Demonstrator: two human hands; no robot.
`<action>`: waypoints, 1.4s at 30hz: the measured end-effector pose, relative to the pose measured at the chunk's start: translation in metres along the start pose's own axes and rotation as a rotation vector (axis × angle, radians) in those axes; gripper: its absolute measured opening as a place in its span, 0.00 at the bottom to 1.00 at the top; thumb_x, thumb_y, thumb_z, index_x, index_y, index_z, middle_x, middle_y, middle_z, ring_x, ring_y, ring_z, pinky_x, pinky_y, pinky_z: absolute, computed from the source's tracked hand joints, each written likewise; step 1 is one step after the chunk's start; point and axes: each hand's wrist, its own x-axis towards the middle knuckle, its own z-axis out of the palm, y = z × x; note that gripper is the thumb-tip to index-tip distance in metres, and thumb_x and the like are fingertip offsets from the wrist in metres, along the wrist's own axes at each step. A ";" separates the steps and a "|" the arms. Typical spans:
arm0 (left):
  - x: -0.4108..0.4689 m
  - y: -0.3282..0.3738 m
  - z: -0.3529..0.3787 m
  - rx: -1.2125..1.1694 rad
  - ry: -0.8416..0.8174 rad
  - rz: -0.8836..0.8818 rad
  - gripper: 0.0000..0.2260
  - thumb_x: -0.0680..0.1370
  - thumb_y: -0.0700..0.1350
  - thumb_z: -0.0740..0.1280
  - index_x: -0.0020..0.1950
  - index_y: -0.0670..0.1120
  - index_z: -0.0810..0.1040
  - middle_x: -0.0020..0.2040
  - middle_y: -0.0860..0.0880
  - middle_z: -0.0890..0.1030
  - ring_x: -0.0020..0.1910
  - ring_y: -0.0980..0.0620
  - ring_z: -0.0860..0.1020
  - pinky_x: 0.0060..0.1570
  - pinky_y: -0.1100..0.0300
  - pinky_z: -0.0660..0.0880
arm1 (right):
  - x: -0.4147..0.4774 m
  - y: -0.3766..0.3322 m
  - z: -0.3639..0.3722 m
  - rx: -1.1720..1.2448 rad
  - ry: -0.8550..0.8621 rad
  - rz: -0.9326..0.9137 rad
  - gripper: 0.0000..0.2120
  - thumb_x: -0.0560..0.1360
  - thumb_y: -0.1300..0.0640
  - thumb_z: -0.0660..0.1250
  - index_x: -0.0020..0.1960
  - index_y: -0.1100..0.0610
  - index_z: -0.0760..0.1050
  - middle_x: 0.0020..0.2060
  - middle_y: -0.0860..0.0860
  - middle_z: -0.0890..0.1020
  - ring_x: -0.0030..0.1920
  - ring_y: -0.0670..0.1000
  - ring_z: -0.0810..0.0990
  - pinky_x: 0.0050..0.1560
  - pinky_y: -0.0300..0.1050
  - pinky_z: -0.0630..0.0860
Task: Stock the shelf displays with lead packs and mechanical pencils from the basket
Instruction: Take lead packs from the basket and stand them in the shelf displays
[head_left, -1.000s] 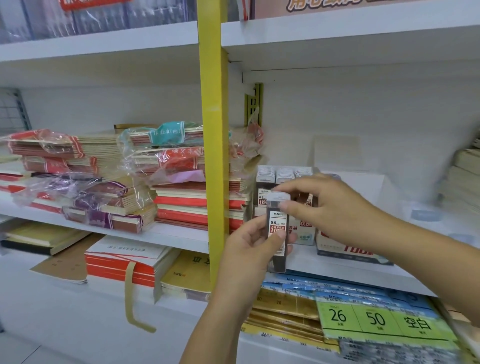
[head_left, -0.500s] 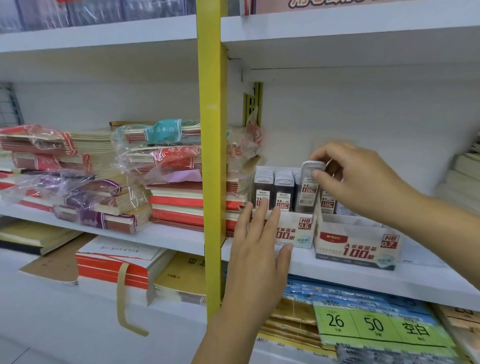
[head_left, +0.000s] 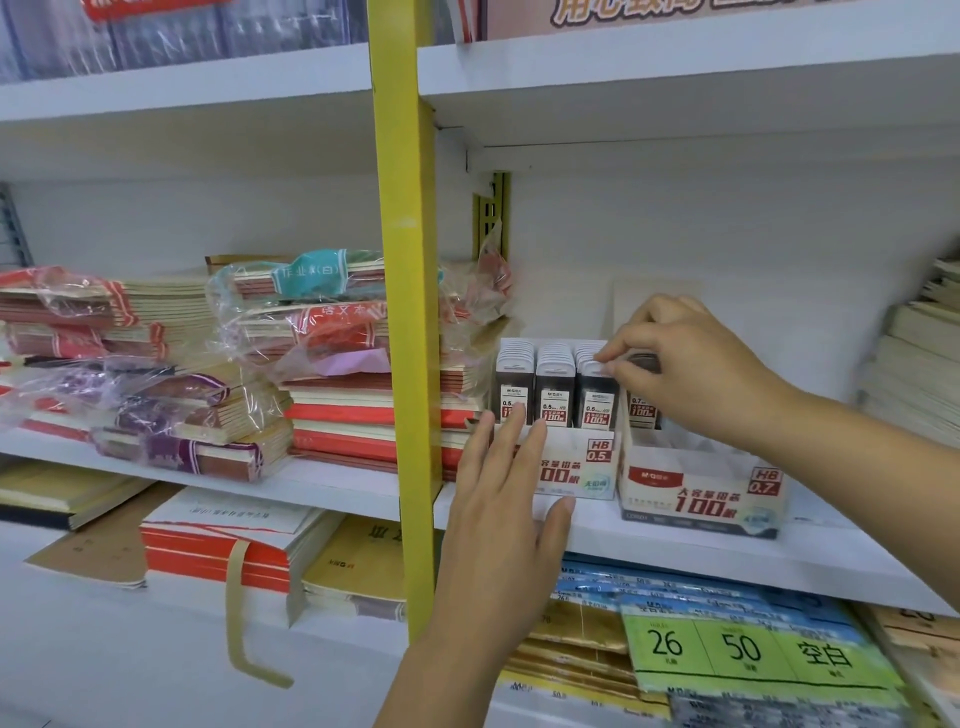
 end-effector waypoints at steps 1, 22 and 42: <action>0.000 0.000 -0.001 -0.013 -0.012 -0.002 0.29 0.83 0.55 0.60 0.81 0.59 0.51 0.78 0.67 0.44 0.77 0.65 0.35 0.68 0.73 0.34 | -0.003 -0.001 -0.001 -0.018 0.008 -0.012 0.10 0.77 0.50 0.66 0.57 0.45 0.80 0.48 0.42 0.71 0.54 0.44 0.65 0.52 0.42 0.65; -0.296 -0.038 0.107 -0.036 -1.274 -0.428 0.25 0.80 0.47 0.69 0.75 0.47 0.67 0.73 0.43 0.69 0.70 0.44 0.70 0.66 0.57 0.66 | -0.435 0.036 0.209 0.429 -1.104 0.697 0.15 0.80 0.52 0.63 0.65 0.52 0.73 0.61 0.53 0.78 0.56 0.52 0.78 0.56 0.45 0.75; -0.389 -0.053 0.222 -0.201 -1.042 -1.098 0.47 0.65 0.51 0.82 0.78 0.46 0.60 0.73 0.46 0.69 0.71 0.45 0.70 0.70 0.46 0.70 | -0.490 0.022 0.338 0.600 -1.072 1.077 0.25 0.71 0.44 0.73 0.58 0.61 0.76 0.56 0.59 0.80 0.54 0.58 0.79 0.55 0.56 0.76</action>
